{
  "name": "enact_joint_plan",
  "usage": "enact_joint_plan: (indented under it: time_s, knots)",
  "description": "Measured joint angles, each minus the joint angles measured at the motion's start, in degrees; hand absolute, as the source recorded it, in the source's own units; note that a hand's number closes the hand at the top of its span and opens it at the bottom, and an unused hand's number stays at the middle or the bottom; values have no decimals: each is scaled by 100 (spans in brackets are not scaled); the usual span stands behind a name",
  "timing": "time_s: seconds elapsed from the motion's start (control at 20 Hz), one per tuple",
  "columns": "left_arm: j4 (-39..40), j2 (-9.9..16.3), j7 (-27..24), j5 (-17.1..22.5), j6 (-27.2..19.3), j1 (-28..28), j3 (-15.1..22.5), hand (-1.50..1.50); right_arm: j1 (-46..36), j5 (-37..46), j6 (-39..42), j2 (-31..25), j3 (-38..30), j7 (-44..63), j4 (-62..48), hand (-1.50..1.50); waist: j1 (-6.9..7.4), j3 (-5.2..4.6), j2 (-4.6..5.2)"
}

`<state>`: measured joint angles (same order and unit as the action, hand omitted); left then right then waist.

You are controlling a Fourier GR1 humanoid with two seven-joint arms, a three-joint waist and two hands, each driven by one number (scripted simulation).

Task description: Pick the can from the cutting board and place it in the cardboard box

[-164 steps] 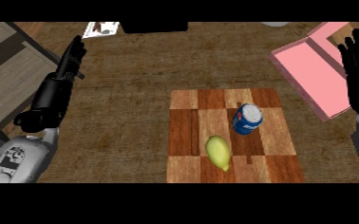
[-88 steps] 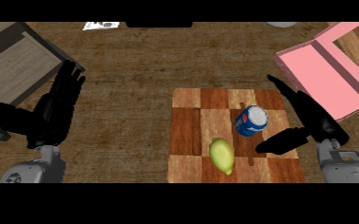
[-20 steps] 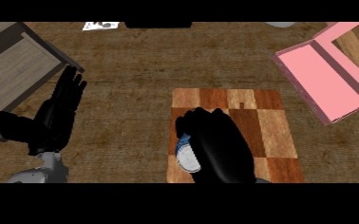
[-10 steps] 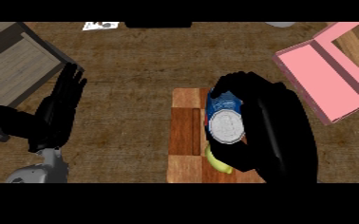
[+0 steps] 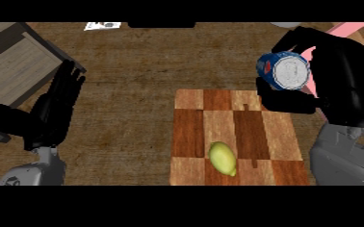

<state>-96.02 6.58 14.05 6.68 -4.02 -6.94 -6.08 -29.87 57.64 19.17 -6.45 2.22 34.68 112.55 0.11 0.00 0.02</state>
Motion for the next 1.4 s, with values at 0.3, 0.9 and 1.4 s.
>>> enact_joint_plan:
  time_s: [0.3, 0.9, 1.4]
  knots:
    - [60, -139, -179, -112, -41, 110, 126, 0, -191, 55, -570, -684, -750, -744, -1067, 150, 19, 1, 10]
    - [-23, -193, -60, -190, -88, 89, 226, 0, -569, 353, -1734, -1740, -1317, -2442, -4053, 150, 77, 2, 28]
    - [45, -147, -46, -146, -51, -80, 166, 0, -1130, 614, -1462, -2274, -1402, -3026, -6631, -150, 153, 7, 58]
